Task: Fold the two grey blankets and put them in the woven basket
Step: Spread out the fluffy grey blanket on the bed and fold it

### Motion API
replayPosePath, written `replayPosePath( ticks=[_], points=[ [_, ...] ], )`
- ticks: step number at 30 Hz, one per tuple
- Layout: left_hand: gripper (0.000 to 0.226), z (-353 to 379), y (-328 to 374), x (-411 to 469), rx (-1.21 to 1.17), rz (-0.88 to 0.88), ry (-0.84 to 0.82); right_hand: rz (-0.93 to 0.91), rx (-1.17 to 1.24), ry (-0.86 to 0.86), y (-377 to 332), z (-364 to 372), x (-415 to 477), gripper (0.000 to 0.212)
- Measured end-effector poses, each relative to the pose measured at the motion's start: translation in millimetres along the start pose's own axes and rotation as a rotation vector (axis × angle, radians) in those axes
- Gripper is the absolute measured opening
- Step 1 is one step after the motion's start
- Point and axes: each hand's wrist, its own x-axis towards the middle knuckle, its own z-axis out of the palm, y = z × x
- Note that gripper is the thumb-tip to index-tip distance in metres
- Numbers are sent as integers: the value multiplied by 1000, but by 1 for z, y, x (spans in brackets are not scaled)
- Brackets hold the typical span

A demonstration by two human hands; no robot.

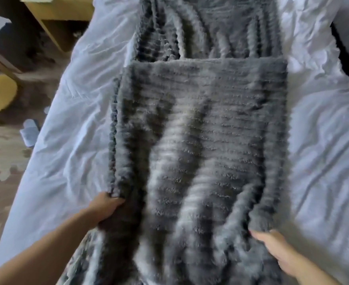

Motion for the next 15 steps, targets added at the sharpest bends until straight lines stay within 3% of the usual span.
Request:
replayPosePath(
  ticks=[3, 5, 7, 9, 12, 15],
  points=[
    [29, -42, 73, -2, -249, 164, 176, -284, 261, 40, -94, -43, -9, 44],
    [29, -79, 123, 6, -520, 259, 346, -387, 463, 169, -167, -79, -9, 47],
    [45, -111, 156, 20, -597, 321, 445, -453, 507, 233, -220, -107, -5, 73],
    [72, -121, 159, 24, -422, 249, 333, -421, 410, 86, -241, -116, 2, 96],
    [81, -92, 130, 35, -188, 81, 63, -390, 60, 41, -215, -100, 16, 80],
    [84, -29, 74, 45, -81, -55, 14, -189, -97, 128, -141, -80, 48, 81]
  ],
)
